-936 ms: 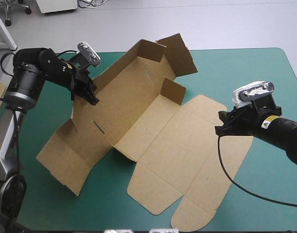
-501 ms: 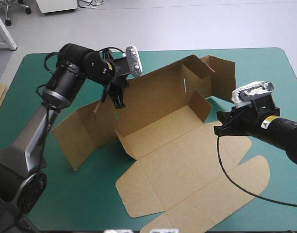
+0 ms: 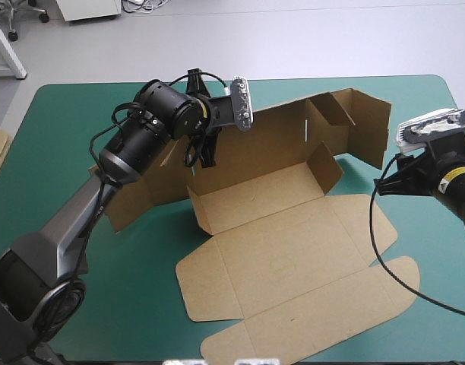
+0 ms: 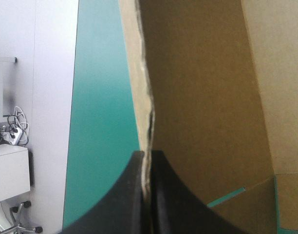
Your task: Fold the box
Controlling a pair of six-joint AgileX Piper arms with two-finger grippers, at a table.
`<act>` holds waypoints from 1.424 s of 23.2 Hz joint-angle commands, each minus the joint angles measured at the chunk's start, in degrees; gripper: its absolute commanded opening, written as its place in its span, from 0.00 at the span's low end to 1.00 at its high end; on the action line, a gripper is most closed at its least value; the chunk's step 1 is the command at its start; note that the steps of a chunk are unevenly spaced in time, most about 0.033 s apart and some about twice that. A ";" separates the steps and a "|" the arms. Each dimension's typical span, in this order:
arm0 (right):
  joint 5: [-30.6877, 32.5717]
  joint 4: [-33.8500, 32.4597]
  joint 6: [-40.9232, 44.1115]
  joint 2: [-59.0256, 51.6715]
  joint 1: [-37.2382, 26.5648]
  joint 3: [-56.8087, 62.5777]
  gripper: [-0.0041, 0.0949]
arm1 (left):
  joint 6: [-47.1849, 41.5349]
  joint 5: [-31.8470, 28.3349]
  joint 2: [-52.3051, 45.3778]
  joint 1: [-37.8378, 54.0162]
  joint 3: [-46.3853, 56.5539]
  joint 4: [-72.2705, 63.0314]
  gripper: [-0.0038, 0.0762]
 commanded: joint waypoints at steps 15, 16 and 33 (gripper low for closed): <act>0.11 -17.60 10.38 -0.54 -0.38 -1.92 0.48 | -25.71 -14.98 -2.64 -15.72 14.17 30.92 0.04; 0.11 -19.51 11.20 -0.54 -0.38 -1.92 0.48 | -27.03 -14.72 -2.76 -16.43 14.58 32.54 0.03; -2.66 -13.05 10.19 1.25 -2.68 -4.30 0.47 | -46.08 -32.11 -13.92 -16.64 38.00 57.66 0.04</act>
